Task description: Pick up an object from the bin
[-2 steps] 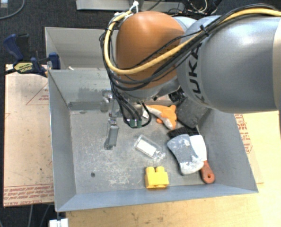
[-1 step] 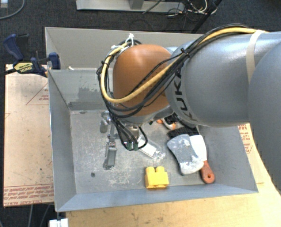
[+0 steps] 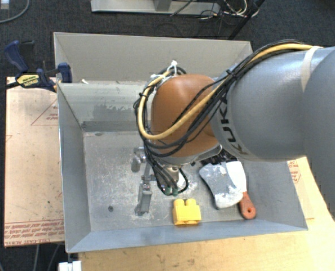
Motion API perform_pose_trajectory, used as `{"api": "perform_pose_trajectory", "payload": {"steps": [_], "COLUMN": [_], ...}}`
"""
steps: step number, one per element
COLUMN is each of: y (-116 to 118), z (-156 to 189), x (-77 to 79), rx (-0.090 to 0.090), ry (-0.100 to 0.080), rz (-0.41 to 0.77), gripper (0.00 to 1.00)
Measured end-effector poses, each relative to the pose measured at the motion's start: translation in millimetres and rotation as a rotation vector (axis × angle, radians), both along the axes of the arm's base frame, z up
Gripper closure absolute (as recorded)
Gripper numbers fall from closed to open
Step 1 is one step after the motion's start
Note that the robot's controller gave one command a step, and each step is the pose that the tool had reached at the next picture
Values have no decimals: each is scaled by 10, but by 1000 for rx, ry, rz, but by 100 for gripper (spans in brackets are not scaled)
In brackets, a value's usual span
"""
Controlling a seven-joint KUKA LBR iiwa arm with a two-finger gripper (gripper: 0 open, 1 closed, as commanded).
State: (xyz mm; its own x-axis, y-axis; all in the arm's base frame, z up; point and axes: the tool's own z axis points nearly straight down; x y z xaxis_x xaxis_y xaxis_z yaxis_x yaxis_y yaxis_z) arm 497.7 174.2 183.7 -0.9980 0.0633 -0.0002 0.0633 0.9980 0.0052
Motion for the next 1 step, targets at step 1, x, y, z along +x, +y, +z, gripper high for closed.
{"api": "perform_pose_trajectory", "payload": {"steps": [1], "y": [-134], "z": [544], "x": [244], "rx": [-1], "ry": [-4], "rz": [-3], "gripper": [0]}}
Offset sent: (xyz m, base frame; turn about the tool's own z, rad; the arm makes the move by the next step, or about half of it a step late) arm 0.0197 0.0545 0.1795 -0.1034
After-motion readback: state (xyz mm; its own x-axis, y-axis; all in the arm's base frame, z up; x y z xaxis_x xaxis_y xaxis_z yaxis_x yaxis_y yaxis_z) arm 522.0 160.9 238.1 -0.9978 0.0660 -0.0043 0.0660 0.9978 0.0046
